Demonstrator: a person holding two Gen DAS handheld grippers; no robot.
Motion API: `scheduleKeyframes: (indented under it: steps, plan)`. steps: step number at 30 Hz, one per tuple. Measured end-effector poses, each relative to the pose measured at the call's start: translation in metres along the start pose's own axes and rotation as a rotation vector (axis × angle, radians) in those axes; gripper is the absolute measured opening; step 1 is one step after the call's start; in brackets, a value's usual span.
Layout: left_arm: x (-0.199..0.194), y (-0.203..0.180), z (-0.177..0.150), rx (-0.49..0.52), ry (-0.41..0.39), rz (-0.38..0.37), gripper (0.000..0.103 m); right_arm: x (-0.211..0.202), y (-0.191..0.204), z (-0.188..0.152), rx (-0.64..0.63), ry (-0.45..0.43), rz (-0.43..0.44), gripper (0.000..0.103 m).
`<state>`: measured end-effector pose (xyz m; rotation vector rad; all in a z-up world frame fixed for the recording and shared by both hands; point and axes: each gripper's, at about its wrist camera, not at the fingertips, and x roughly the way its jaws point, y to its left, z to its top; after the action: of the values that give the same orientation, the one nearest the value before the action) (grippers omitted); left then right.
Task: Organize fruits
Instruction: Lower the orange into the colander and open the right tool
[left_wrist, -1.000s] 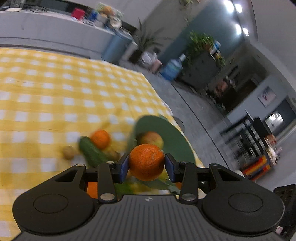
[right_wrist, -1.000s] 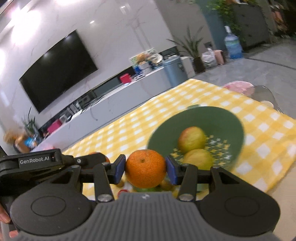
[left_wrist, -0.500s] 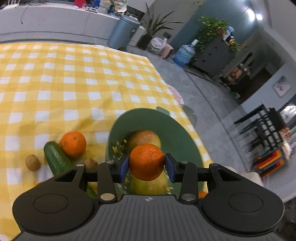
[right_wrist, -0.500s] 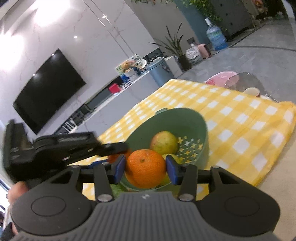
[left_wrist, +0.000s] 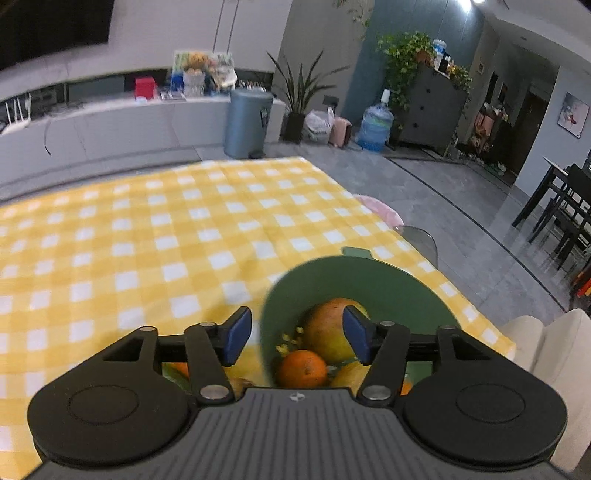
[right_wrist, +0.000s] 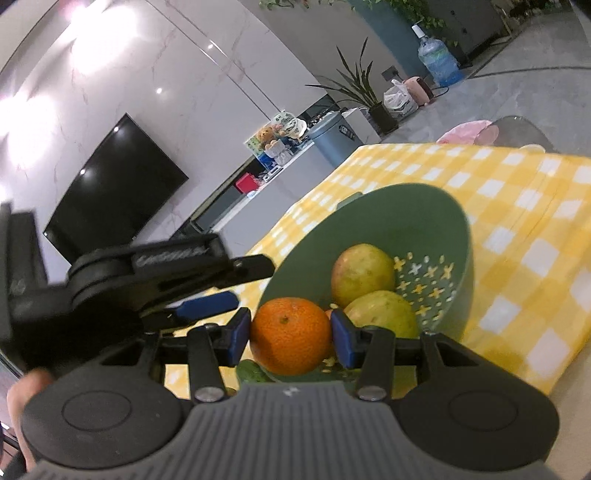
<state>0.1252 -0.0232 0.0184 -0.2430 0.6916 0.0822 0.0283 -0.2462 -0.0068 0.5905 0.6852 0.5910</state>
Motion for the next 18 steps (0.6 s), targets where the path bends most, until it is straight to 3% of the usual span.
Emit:
scheduleKeyframes:
  steps: [10, 13, 18]
  plan:
    - [-0.022, 0.035, -0.005, -0.065, -0.013, -0.007, 0.071, 0.016, 0.018, 0.004, -0.079, 0.036, -0.049, 0.047]
    - [-0.025, 0.04, -0.005, -0.076, -0.014, -0.01, 0.071, 0.016, 0.015, 0.005, -0.044, 0.018, -0.026, 0.056]
    - [-0.03, 0.041, -0.006, -0.064, -0.012, -0.009, 0.071, 0.007, 0.021, 0.009, -0.046, -0.003, 0.012, 0.056]
